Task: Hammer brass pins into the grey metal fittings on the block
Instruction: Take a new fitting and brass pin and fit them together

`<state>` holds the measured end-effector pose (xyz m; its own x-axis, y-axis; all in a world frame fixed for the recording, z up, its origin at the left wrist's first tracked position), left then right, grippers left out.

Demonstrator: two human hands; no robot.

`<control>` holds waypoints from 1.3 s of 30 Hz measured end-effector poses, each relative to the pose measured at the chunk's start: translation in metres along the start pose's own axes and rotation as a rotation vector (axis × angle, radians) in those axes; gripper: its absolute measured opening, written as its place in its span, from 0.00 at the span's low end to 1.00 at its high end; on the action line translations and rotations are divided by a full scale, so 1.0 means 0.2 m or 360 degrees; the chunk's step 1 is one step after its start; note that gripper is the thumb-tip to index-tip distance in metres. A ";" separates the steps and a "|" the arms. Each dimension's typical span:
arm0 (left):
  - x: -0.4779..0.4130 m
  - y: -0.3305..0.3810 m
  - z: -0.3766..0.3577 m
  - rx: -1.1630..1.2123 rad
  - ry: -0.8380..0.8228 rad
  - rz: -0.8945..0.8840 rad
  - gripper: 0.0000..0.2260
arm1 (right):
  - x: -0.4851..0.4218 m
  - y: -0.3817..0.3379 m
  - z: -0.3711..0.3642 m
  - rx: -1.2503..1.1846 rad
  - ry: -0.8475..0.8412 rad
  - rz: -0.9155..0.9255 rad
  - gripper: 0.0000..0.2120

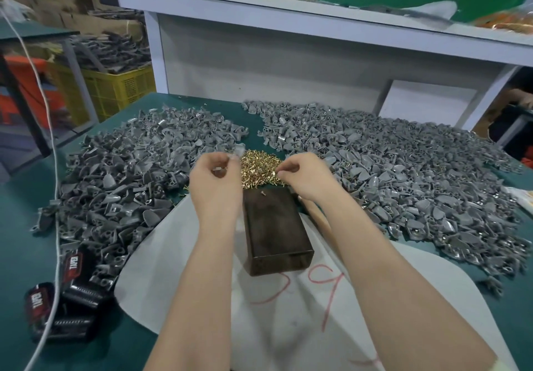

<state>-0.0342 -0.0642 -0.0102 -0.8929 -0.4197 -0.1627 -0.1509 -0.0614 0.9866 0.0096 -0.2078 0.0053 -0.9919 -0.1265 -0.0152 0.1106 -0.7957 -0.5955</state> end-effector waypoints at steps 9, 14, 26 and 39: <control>-0.01 -0.03 -0.02 0.0325 0.0006 0.0166 0.05 | 0.04 -0.08 -0.01 0.0301 -0.0317 0.0144 0.05; 0.00 -0.04 -0.05 0.0116 -0.0187 0.0066 0.04 | 0.06 -0.09 -0.06 0.0447 -0.0218 0.0267 0.04; 0.06 -0.03 -0.10 -0.1021 -0.0708 -0.0068 0.06 | 0.18 0.00 0.13 -0.0481 0.0228 0.0156 0.07; 0.08 -0.02 -0.10 -0.1265 -0.0698 -0.0138 0.04 | 0.20 -0.01 0.05 0.0155 0.0146 0.0233 0.03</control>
<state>-0.0398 -0.0884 -0.0168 -0.9978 -0.0128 -0.0648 -0.0332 -0.7508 0.6597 -0.0287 -0.2181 0.0138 -0.9658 -0.1942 -0.1717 0.2554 -0.8267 -0.5013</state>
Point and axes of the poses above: each hand's wrist, its own x-axis away from the middle knuckle, its own z-axis out of the back of the hand, y = z × x, the point moved 1 cm from there along -x, towards the middle knuckle, and after that the axes turned 6 degrees about -y, right-handed, at the moved point
